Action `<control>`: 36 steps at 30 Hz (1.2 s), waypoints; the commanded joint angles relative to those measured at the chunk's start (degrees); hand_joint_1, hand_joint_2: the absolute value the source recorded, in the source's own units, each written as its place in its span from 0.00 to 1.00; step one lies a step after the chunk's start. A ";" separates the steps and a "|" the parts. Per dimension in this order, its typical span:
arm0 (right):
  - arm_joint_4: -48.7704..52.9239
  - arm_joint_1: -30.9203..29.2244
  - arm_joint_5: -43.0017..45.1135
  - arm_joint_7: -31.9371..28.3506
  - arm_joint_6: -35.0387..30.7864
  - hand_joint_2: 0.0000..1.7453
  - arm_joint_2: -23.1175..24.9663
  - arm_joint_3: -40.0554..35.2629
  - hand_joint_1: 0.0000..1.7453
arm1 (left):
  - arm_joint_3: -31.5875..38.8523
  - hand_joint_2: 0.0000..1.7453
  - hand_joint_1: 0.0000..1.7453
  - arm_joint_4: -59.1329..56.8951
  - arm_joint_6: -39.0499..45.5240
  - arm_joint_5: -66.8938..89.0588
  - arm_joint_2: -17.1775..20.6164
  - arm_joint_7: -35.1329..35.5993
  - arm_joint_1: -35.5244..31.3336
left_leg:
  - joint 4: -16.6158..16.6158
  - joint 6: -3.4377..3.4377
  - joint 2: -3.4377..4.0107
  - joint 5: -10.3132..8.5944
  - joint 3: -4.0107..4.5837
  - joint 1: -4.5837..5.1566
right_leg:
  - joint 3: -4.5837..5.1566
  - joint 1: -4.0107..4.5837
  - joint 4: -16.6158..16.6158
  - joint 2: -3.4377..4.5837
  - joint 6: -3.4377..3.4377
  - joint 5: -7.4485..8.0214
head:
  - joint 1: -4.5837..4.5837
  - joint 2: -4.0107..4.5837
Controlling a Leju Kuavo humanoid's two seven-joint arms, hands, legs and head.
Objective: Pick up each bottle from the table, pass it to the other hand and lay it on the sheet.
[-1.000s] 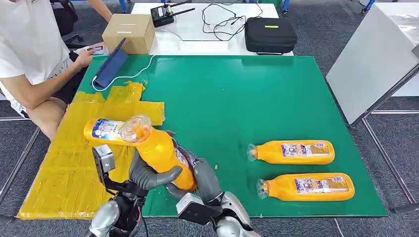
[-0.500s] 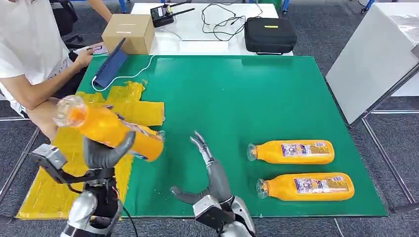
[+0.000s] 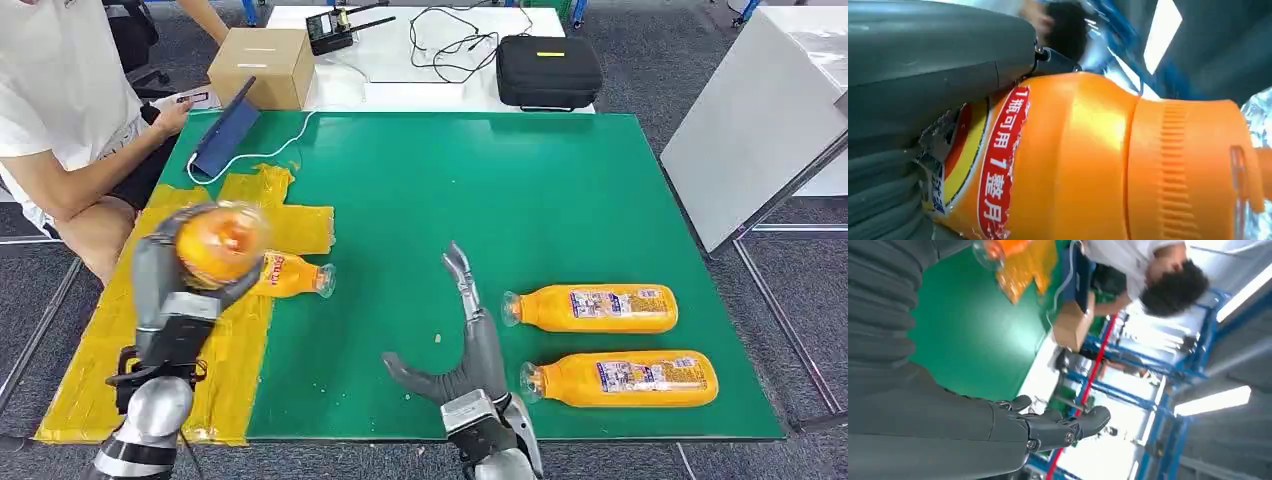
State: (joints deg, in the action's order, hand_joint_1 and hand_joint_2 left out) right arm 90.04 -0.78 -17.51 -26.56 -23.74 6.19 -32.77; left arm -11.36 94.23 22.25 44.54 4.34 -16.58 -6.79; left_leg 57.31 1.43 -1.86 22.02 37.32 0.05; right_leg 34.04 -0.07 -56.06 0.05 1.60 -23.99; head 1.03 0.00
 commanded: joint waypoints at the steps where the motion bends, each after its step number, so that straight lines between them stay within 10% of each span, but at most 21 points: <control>1: 6.56 1.29 -0.44 1.02 3.22 1.00 -0.18 7.09 0.00 | -12.38 1.00 1.00 -19.10 -10.57 17.45 9.28 8.07 -5.95 | -0.07 -0.05 0.06 0.00 -0.16 0.02 | -0.18 -0.01 0.04 -0.07 -0.02 -0.02 | 0.00 0.00; 18: 5.65 0.33 0.21 0.86 4.38 1.00 0.37 7.65 0.00 | -16.90 1.00 1.00 -27.80 -14.91 22.79 11.48 11.41 -8.06 | -0.02 -0.10 0.35 0.09 -0.27 -0.03 | -0.26 0.05 0.02 0.06 -0.05 -0.05 | 0.00 0.00; 36: 4.54 -0.55 1.60 1.02 6.74 1.00 0.07 5.04 0.00 | -16.30 1.00 1.00 -40.62 -4.13 29.86 -0.15 14.18 -13.86 | -0.04 -0.01 0.09 -0.07 -0.19 0.00 | -0.25 0.01 0.03 0.02 -0.01 0.04 | 0.02 0.00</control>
State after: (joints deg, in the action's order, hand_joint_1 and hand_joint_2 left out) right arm 96.74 0.43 -16.41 -25.73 -17.20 7.23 -26.82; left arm -26.91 63.36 17.68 75.69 9.07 -1.38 -15.91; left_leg 57.30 1.45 -1.78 21.95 37.23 0.04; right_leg 33.93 -0.06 -56.08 0.14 1.59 -23.91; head 1.05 0.00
